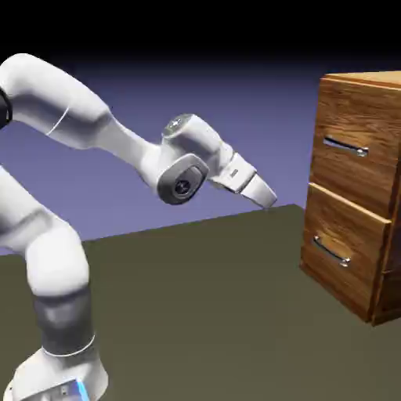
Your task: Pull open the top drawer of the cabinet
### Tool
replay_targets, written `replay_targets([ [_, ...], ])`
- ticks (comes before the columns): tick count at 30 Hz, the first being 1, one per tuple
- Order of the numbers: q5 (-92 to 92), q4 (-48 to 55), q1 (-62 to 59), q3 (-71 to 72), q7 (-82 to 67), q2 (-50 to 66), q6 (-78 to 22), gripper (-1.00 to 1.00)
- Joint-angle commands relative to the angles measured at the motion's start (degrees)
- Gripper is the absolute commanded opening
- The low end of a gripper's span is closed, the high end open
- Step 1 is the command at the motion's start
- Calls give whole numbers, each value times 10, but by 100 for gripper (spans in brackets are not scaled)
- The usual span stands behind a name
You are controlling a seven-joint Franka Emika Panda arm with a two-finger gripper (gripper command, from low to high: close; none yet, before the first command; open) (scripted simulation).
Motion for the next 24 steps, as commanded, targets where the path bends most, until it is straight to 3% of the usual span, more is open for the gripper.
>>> replay_targets([
  [1,-20,5,14,-9,-25,-8,-6,0],
  [24,-489,122,335,-219,-598,-188,-146,0],
])
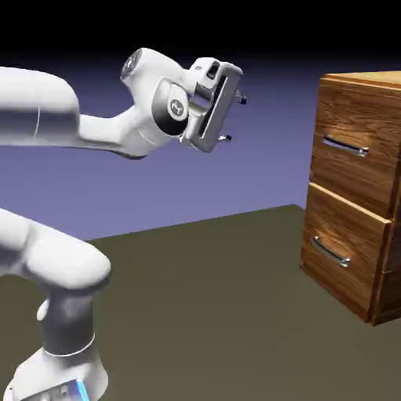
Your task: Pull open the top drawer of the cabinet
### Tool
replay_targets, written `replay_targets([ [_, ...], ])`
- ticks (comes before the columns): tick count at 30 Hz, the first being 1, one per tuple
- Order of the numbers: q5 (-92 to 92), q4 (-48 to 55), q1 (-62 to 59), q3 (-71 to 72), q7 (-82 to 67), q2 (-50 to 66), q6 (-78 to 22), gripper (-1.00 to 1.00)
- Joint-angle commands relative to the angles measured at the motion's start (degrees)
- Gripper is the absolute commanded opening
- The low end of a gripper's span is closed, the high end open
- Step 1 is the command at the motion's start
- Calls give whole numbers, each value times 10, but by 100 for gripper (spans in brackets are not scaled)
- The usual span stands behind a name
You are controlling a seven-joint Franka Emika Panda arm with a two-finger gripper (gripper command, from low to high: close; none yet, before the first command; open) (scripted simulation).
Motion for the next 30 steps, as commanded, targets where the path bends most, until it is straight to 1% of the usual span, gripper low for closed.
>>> replay_targets([
  [1,-20,5,14,-9,-25,-8,-6,0],
  [30,-612,153,419,-274,-748,-235,-182,0],
])
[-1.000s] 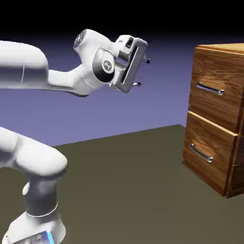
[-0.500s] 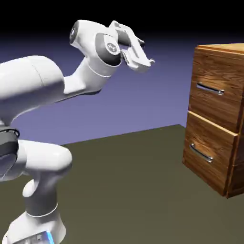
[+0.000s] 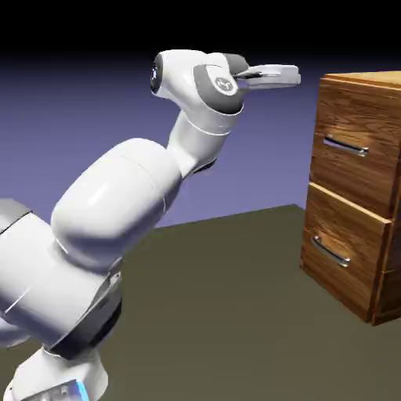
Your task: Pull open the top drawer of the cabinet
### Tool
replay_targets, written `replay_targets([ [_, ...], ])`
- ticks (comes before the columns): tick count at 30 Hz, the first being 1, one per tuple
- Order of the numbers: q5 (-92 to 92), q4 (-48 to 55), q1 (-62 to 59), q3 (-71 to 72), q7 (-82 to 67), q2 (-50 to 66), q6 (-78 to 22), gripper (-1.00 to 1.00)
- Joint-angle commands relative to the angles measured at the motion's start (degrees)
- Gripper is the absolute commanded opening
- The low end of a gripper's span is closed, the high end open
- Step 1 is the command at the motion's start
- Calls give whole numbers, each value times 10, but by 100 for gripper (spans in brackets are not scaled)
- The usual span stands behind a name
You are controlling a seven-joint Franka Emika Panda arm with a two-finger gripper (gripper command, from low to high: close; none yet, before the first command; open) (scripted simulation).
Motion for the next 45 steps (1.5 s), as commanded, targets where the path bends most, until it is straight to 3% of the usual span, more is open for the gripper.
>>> replay_targets([
  [1,-20,5,14,-9,-25,-8,-6,0],
  [24,-489,122,335,-219,-598,-188,-146,0],
  [32,-511,238,412,-230,-625,-184,-104,0],
  [33,-511,238,412,-230,-625,-184,-104,-100],
  [45,-489,9,273,-216,-605,-203,-194,-100],
])
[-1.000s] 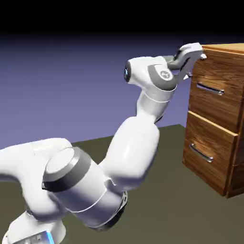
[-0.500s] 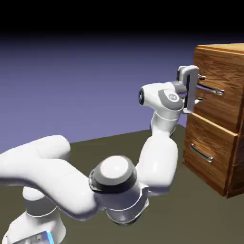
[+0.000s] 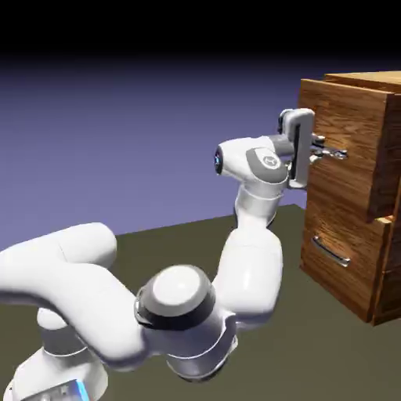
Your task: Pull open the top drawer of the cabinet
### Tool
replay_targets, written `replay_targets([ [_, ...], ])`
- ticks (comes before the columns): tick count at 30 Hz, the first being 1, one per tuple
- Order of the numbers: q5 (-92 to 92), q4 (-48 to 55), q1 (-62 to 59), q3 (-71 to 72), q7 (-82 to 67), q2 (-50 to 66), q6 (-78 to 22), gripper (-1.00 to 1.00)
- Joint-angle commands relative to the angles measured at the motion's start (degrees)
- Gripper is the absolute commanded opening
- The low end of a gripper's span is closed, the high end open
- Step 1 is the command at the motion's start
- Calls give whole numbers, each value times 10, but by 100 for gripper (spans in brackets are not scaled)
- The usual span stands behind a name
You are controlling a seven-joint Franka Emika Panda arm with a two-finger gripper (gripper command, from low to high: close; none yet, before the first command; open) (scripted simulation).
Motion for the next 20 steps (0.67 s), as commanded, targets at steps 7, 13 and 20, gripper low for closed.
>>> replay_targets([
  [7,33,-145,-96,21,7,-17,-51,-100],
  [13,78,-270,-184,54,8,-44,-87,-100],
  [20,140,-356,-269,100,26,-48,-89,100],
])
